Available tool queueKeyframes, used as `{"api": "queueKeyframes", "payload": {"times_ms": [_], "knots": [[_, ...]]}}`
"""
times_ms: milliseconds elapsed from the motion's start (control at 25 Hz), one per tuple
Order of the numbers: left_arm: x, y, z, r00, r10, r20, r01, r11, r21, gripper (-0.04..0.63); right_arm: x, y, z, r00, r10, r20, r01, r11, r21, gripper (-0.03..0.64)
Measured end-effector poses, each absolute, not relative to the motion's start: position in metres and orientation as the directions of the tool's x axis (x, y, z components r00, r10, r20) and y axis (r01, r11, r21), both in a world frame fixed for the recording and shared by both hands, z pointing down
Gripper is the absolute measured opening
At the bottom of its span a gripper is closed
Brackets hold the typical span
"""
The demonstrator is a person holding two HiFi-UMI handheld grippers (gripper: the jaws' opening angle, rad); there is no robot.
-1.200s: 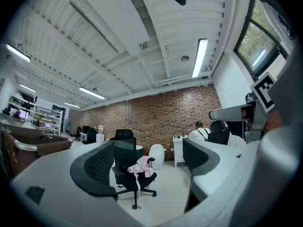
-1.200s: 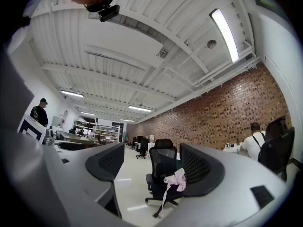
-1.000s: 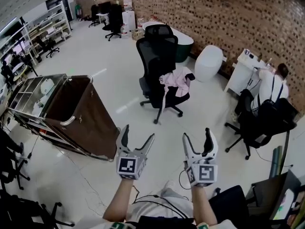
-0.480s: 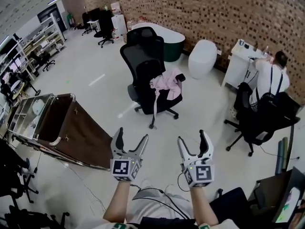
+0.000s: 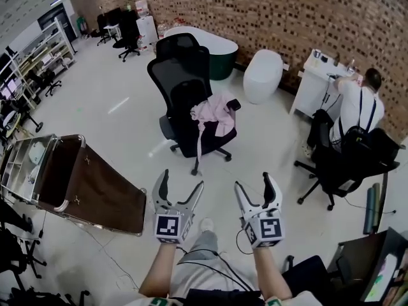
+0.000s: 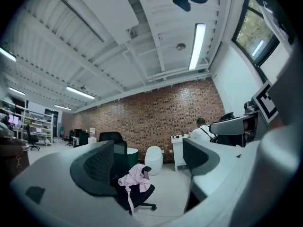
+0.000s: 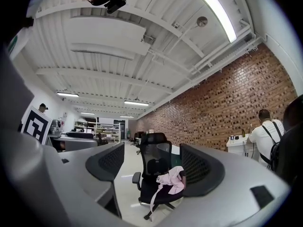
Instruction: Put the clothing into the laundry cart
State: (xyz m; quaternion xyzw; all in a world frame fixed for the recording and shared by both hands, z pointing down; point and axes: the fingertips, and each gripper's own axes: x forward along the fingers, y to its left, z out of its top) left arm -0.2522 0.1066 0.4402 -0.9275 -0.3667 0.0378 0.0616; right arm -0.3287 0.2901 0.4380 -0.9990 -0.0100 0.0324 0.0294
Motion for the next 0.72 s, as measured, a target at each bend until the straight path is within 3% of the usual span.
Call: {"api": "queueKeyframes", "payload": {"times_ms": [240, 480, 720], "knots": [[-0.164, 0.111, 0.439, 0.741, 0.67, -0.051, 0.665, -0.742, -0.08, 0.433, -0.229, 0.291, 0.427, 0.998, -0.022, -0.06, -0.023, -1.0, -0.016, 0.39], [-0.08, 0.119, 0.44, 0.738, 0.674, -0.04, 0.673, -0.739, -0.024, 0.433, -0.134, 0.289, 0.398, 0.985, -0.018, -0.171, -0.007, -0.998, 0.066, 0.39], [-0.006, 0.118, 0.451, 0.71, 0.703, -0.042, 0.701, -0.711, -0.053, 0.433, -0.057, 0.283, 0.414, 0.991, -0.014, -0.131, -0.005, -0.998, 0.064, 0.39]]}}
